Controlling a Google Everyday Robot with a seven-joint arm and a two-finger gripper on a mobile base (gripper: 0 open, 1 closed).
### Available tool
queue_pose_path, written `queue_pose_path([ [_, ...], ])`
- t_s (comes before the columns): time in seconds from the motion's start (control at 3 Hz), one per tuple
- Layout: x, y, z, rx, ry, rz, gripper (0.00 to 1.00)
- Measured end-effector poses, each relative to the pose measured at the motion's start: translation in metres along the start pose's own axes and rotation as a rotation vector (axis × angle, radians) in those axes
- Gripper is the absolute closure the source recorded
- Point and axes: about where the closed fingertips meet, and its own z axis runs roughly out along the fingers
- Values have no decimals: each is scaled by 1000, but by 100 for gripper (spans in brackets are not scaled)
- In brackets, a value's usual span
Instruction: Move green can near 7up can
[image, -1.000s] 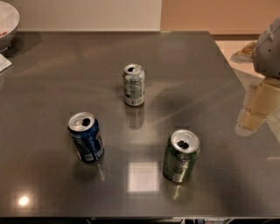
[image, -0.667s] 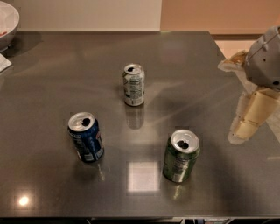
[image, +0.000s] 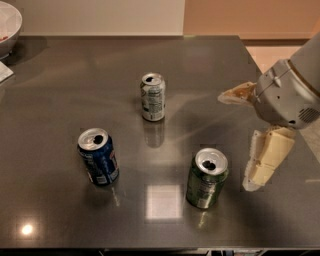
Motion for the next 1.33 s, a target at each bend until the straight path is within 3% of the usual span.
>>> queue_pose_path([
  [0.33, -8, 11, 17, -53, -23, -49, 0],
  [1.33, -26, 33, 38, -138, -58, -141, 0],
])
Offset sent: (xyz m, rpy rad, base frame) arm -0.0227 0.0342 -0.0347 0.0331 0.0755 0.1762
